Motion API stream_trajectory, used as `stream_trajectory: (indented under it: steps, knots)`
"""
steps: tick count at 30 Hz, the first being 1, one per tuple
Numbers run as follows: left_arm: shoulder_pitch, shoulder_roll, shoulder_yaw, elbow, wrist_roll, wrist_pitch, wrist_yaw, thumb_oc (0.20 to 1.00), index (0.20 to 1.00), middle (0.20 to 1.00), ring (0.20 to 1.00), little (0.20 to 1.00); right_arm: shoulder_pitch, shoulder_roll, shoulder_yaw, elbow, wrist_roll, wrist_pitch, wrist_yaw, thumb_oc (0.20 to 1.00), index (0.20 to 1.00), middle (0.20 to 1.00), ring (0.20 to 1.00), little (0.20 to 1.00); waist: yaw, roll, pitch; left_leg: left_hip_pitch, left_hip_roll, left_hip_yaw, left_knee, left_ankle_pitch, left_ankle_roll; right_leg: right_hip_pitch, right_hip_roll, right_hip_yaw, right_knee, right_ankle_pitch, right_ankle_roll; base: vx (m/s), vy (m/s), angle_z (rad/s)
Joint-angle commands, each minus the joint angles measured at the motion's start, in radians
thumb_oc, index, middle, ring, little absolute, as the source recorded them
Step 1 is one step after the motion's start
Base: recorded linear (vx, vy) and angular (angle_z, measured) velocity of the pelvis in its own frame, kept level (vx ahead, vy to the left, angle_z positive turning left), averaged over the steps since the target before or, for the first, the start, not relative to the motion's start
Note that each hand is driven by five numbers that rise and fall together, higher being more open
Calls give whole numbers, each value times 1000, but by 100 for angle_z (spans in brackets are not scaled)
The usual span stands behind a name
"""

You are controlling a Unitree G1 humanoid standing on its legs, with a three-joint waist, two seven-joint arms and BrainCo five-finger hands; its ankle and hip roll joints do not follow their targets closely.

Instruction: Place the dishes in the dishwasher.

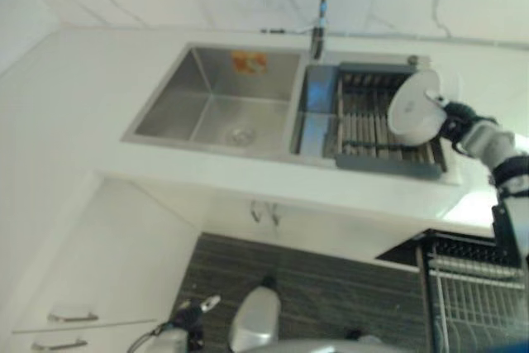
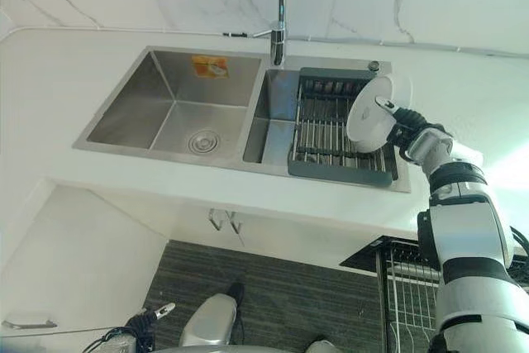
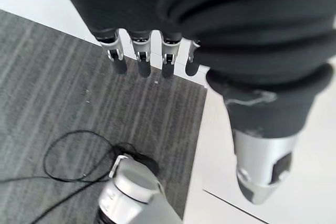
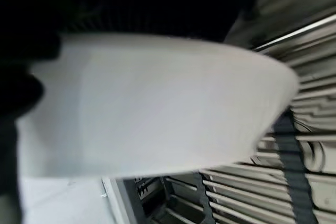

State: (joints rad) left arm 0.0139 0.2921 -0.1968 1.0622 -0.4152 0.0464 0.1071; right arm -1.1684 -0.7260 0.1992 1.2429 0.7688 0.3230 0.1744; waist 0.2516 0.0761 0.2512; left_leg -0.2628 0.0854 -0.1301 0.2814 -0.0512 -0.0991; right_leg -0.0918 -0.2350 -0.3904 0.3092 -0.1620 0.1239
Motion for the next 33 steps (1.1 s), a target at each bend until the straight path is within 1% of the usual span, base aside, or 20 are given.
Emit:
stream_trajectory:
  steps: [1, 2, 4, 5, 6, 9, 10, 12, 15, 16, 18, 20, 21, 23, 26, 30, 33]
  knots:
    - [-72, 51, -32, 42, -40, -15, 11, 1000, 1000, 1000, 1000, 1000, -130, -42, 149, 8, -120, -58, -93, 200, 200, 200, 200, 200, 29, 25, 57, -48, 12, 13, 19, -55, -45, -75, -32, 124, -9, 14, 36, -275, 25, -15]
    - [-73, 55, -30, 46, -56, -16, 18, 1000, 1000, 1000, 1000, 1000, -182, -50, 200, 9, -129, -57, -138, 200, 200, 200, 200, 200, 25, 36, 85, -80, 10, 15, 19, -46, -42, -119, -35, 135, -9, 28, 37, -172, 14, -17]
    - [-66, 65, -12, 48, -61, 1, 26, 1000, 1000, 1000, 1000, 1000, -234, -59, 230, -1, -109, -45, -190, 200, 200, 200, 200, 200, 19, 44, 109, -109, 10, 23, 19, -42, -38, -159, -29, 156, -9, 39, 41, -76, 17, -11]
    - [-61, 68, -15, 62, -67, -3, 22, 1000, 1000, 1000, 1000, 1000, -268, -52, 253, -1, -99, -58, -244, 200, 200, 200, 200, 200, 15, 48, 121, -128, 10, 24, 19, -39, -35, -188, -24, 168, -9, 43, 37, -26, 59, 0]
    - [-55, 64, -11, 74, -66, -6, 16, 1000, 1000, 1000, 1000, 1000, -283, -46, 263, -3, -71, -72, -274, 200, 200, 200, 200, 200, 11, 51, 129, -137, 11, 30, 19, -40, -33, -203, -20, 176, -9, 46, 37, -12, 104, 10]
    - [-58, 59, -19, 75, -75, -2, 2, 1000, 1000, 1000, 1000, 1000, -294, -28, 261, -28, -69, -118, -318, 200, 200, 200, 200, 200, 5, 49, 140, -154, 17, 40, 19, -46, -28, -229, -15, 183, -9, 49, 37, -24, 103, -7]
    - [-69, 61, -20, 65, -75, 3, 0, 1000, 1000, 1000, 1000, 1000, -282, -18, 249, -45, -70, -138, -322, 200, 200, 200, 200, 200, 3, 41, 142, -154, 22, 47, 19, -52, -27, -233, -15, 181, -9, 50, 39, -28, 18, -21]
    - [-93, 69, -22, 48, -86, 14, 0, 1000, 1000, 1000, 1000, 1000, -266, -3, 235, -65, -75, -150, -321, 200, 200, 200, 200, 200, 2, 26, 142, -155, 29, 54, 19, -54, -27, -234, -13, 177, -9, 50, 39, -42, -12, -18]
    - [-130, 86, -36, 17, -90, 52, -3, 1000, 1000, 1000, 1000, 1000, -258, 8, 219, -92, -76, -191, -313, 200, 200, 200, 200, 200, -2, 7, 138, -148, 41, 71, 19, -58, -26, -227, -4, 172, -9, 47, 37, -70, -41, -10]
    - [-140, 91, -42, 7, -83, 67, -6, 1000, 1000, 1000, 1000, 1000, -254, 14, 219, -107, -93, -202, -306, 200, 200, 200, 200, 200, -5, -4, 136, -145, 47, 78, 19, -58, -28, -225, -1, 173, -9, 49, 39, -73, -66, -9]
    - [-147, 97, -47, 0, -76, 79, -3, 1000, 1000, 1000, 1000, 1000, -252, 14, 232, -140, -97, -206, -313, 200, 200, 200, 200, 200, -5, -19, 135, -136, 56, 86, 19, -60, -28, -216, 5, 168, -9, 49, 35, -72, -84, -10]
    - [-143, 102, -50, -4, -62, 76, -9, 1000, 1000, 1000, 1000, 1000, -250, 11, 243, -183, -77, -227, -326, 200, 200, 200, 200, 200, -7, -37, 131, -122, 65, 97, 19, -62, -30, -200, 12, 166, -9, 47, 33, -88, -74, -8]
    - [-140, 108, -54, -5, -61, 70, -10, 1000, 1000, 1000, 1000, 1000, -249, 9, 241, -222, -67, -248, -344, 200, 200, 200, 200, 200, -7, -52, 125, -115, 70, 105, 19, -62, -30, -190, 17, 166, -9, 46, 34, -95, -56, -8]
    - [-129, 111, -54, -5, -53, 59, -12, 1000, 1000, 1000, 1000, 1000, -235, 12, 234, -291, -37, -276, -369, 200, 200, 200, 200, 200, -12, -70, 115, -99, 77, 114, 19, -68, -31, -175, 22, 167, -9, 42, 33, -83, -34, -9]
    - [-111, 110, -57, -5, -38, 47, -14, 1000, 1000, 1000, 1000, 1000, -207, 12, 220, -384, -48, -286, -398, 200, 200, 200, 200, 200, -22, -93, 97, -68, 89, 129, 19, -76, -32, -151, 27, 171, -9, 36, 32, -23, 0, -6]
    - [-89, 101, -55, 3, -24, 31, -13, 1000, 1000, 1000, 1000, 1000, -157, 4, 174, -452, -17, -301, -405, 200, 200, 200, 200, 200, -35, -114, 67, -35, 101, 142, 19, -88, -32, -122, 34, 183, -9, 26, 32, 15, 14, -10]
    - [-69, 84, -61, 15, 0, 15, -12, 1000, 1000, 1000, 1000, 1000, -99, 2, 113, -515, 12, -307, -414, 200, 200, 200, 200, 200, -51, -128, 29, -2, 107, 156, 19, -100, -30, -92, 41, 192, -9, 14, 32, 57, 37, -13]
